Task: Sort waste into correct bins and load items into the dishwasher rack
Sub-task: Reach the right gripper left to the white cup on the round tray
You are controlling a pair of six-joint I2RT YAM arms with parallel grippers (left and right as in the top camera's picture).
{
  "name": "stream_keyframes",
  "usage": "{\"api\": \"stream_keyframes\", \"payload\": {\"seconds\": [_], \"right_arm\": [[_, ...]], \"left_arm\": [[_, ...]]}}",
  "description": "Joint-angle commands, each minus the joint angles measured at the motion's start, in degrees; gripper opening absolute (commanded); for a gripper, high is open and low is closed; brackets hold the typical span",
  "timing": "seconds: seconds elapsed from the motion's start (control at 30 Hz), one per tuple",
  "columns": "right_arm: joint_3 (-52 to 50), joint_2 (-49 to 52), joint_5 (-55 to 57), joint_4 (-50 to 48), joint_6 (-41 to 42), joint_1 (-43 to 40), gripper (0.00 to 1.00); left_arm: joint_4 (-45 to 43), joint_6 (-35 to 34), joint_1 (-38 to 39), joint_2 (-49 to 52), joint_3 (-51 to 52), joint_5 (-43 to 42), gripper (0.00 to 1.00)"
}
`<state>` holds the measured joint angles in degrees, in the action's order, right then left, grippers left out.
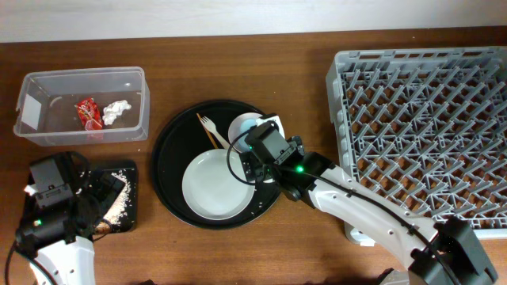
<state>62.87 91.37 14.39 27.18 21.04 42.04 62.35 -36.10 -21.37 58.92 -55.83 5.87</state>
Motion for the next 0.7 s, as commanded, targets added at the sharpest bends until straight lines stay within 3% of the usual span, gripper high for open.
{"api": "stream_keyframes", "payload": {"seconds": [0.0, 0.43, 0.47, 0.67], "right_arm": [[1.4, 2.3, 1.7, -0.4, 0.7, -0.2, 0.98], [1.4, 7.0, 1.7, 0.9, 0.7, -0.2, 1.0], [1.4, 7.1, 1.7, 1.1, 0.7, -0.2, 0.93], [1.4, 7.5, 1.7, 1.1, 0.7, -0.2, 0.89]], "left_arm": [[-0.1, -0.5, -0.3, -0.4, -1.0, 0.4, 0.99], [-0.1, -0.5, -0.3, -0.4, -1.0, 0.4, 0.99], [-0.1, -0.5, -0.3, -0.4, -1.0, 0.4, 0.99], [-0.1, -0.6, -0.3, -0.4, -1.0, 0.4, 0.99]]}}
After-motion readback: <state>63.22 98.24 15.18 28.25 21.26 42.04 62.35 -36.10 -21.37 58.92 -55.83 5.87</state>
